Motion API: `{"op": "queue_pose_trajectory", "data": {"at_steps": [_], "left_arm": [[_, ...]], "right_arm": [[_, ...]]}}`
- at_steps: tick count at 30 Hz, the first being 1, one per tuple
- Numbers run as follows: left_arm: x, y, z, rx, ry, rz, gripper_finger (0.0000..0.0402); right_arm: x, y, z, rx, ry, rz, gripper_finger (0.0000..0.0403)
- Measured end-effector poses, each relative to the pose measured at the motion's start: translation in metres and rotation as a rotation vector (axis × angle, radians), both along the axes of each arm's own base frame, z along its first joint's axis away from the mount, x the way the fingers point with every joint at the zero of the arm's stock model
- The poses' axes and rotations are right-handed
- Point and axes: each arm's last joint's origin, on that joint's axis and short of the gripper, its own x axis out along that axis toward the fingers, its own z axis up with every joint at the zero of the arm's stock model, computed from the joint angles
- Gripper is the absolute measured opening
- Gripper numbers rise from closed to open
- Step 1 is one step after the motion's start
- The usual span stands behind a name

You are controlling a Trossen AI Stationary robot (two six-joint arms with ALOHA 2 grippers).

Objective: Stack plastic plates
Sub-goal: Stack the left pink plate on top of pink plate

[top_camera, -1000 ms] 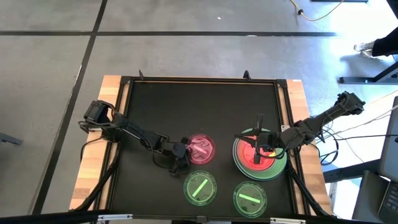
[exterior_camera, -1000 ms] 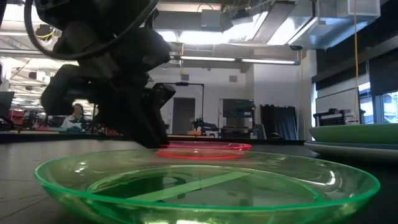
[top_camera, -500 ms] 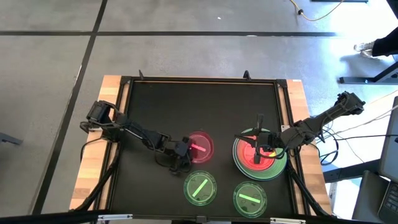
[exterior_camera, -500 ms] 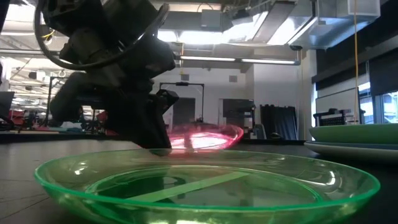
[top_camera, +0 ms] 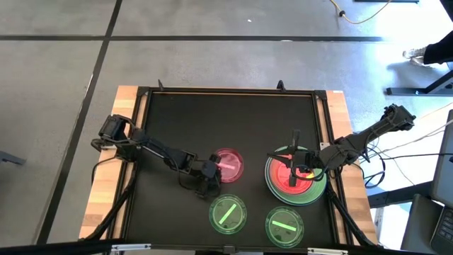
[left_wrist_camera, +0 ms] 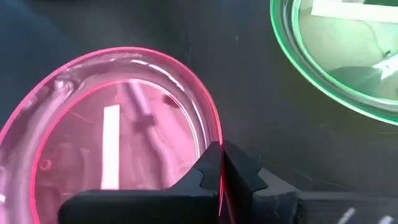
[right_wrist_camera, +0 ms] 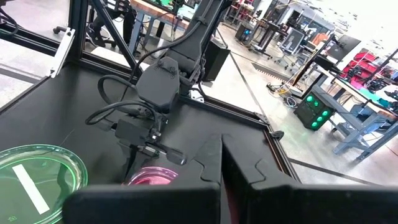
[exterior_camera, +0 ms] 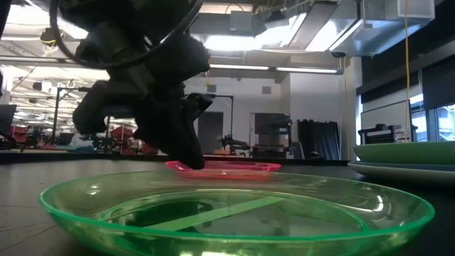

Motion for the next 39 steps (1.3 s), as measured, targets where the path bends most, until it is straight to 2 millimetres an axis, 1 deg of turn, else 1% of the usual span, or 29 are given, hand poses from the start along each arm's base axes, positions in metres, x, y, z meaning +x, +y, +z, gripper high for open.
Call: {"op": "queue_pose_trajectory", "data": {"at_steps": [12,21,24,30,33,39], "left_arm": [[0.022,-0.003,0.032,0.136,0.010,-0.085,0.0001],[0.044,-0.006,0.068,0.173,-0.105,-0.134,0.0000],[0.051,-0.008,0.080,0.174,-0.162,-0.175,0.0000],[0.062,-0.004,0.093,0.159,-0.326,-0.288,0.0000],[0.069,0.002,0.095,0.138,-0.398,-0.293,0.0000],[0.086,0.009,0.081,0.126,-0.504,-0.279,0.0000]], "right_arm": [[0.000,0.000,0.000,0.000,0.000,0.000,0.0003],[0.000,0.000,0.000,0.000,0.000,0.000,0.0003],[0.000,0.000,0.000,0.000,0.000,0.000,0.0003],[0.000,0.000,0.000,0.000,-0.001,0.000,0.0003],[0.000,0.000,0.000,-0.005,-0.002,0.001,0.0003],[0.000,0.000,0.001,-0.019,-0.004,0.004,0.0003]]}}
